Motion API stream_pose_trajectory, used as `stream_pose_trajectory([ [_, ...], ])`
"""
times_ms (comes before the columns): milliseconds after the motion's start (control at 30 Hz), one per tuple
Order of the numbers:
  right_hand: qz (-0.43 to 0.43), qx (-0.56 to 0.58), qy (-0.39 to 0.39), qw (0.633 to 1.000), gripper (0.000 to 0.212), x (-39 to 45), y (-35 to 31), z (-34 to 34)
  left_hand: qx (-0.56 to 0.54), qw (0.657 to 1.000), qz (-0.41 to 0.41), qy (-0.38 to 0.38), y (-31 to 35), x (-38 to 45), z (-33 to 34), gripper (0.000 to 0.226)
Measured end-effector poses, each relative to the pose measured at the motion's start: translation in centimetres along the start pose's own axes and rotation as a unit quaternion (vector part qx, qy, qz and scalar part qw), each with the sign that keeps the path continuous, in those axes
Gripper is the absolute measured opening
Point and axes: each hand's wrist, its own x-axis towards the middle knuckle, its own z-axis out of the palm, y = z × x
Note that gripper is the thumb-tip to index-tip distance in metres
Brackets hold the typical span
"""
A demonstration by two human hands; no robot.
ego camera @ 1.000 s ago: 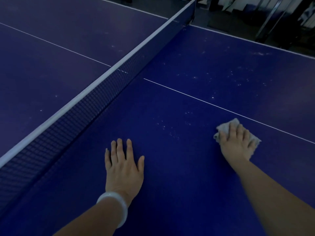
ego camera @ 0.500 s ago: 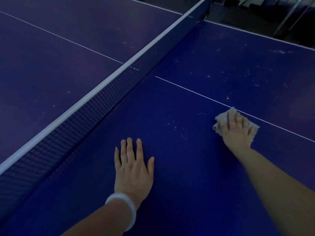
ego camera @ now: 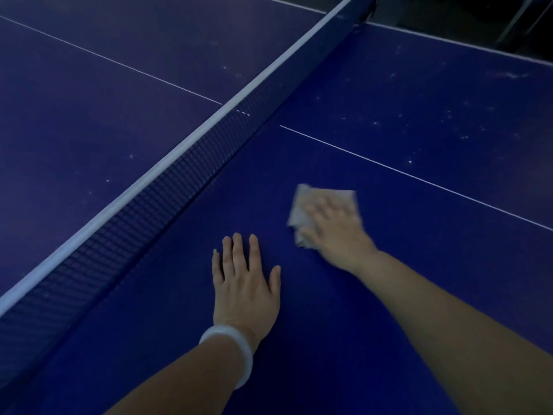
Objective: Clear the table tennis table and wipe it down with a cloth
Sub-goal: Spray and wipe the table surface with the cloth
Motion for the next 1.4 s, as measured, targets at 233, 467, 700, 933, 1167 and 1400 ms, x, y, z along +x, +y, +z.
stream_pose_trajectory([
  [233,0.379,0.037,0.05,0.923,0.062,-7.4,2.9,0.7,0.0,1.0,0.0,0.001,0.0,0.0,-0.1,0.076],
  [467,0.151,0.002,0.021,0.988,0.061,-13.5,-1.2,2.7,0.005,1.0,0.001,-0.004,-0.1,-0.1,-0.2,0.075],
  [700,0.39,0.045,0.049,0.919,0.063,-16.9,-5.5,2.5,-0.005,1.0,0.007,-0.001,-0.2,-0.1,-0.1,0.073],
  [933,0.316,0.025,0.063,0.946,0.069,-16.2,-8.5,3.2,-0.041,0.999,0.022,0.002,-0.7,-0.4,-0.7,0.068],
  [1167,0.322,0.052,0.054,0.944,0.063,-16.1,-8.7,3.1,-0.068,0.995,0.073,0.013,-8.1,-3.3,-2.2,0.068],
  [1400,0.348,0.054,0.036,0.935,0.069,-15.7,-9.4,2.5,0.002,1.0,-0.01,-0.003,-11.8,-4.3,-2.4,0.076],
])
